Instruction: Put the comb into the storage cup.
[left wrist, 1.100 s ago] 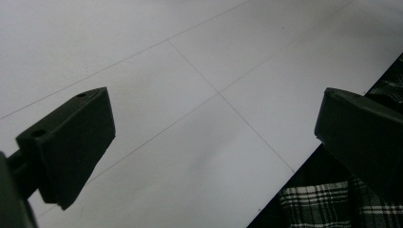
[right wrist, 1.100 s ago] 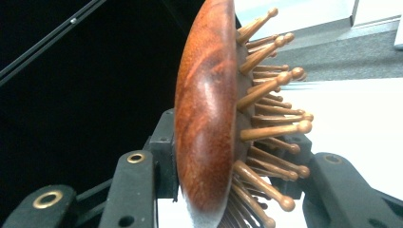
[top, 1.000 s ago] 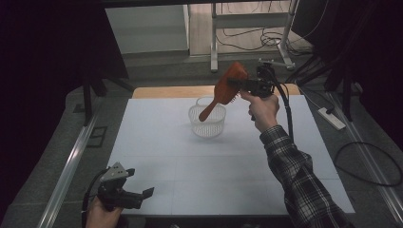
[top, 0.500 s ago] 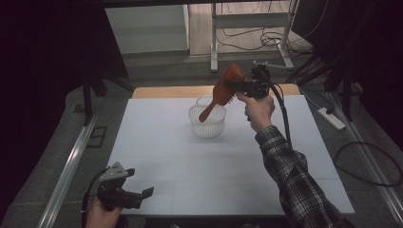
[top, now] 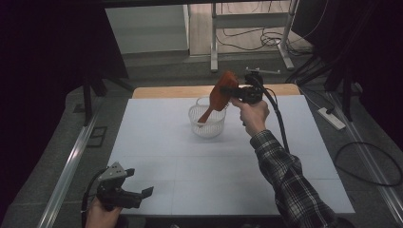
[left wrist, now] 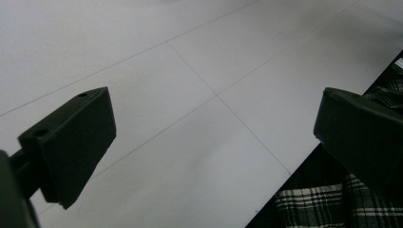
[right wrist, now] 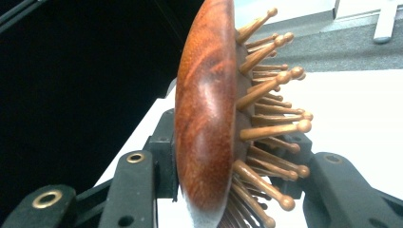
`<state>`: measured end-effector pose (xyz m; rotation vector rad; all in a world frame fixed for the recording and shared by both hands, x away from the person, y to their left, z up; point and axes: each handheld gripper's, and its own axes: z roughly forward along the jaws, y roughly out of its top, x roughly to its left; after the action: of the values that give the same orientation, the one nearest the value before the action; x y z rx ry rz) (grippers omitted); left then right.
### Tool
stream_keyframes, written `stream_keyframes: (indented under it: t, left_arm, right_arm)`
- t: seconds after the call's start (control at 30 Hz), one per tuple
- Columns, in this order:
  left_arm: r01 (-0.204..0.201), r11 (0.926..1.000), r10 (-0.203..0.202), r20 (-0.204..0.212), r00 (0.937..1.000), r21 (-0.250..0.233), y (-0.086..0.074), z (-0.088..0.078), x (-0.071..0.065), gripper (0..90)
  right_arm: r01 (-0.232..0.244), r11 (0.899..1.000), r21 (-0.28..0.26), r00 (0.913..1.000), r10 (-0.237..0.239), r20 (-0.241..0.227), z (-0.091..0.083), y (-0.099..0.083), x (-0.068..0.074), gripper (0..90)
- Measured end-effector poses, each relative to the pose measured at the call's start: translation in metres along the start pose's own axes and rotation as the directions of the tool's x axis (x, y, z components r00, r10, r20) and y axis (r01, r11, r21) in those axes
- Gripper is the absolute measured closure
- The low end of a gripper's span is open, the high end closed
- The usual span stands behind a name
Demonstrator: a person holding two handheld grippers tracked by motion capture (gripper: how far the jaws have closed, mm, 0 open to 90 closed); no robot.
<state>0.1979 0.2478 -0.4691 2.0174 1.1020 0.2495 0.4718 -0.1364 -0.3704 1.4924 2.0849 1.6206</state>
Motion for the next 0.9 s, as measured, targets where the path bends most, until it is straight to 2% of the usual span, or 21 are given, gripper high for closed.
stream_keyframes:
  t: [0.73,0.9]
  left_arm:
    - [-0.001,1.0,0.001,-0.007,1.0,-0.002,0.0,0.0,-0.001,1.2]
    - [-0.003,1.0,0.003,-0.008,1.0,-0.003,0.0,0.0,-0.001,1.2]
  right_arm:
    - [0.01,0.999,0.043,0.999,-0.012,0.043,0.019,-0.027,-0.007,53.1]
    - [-0.001,0.999,0.044,0.999,-0.001,0.044,0.023,-0.033,-0.01,52.8]
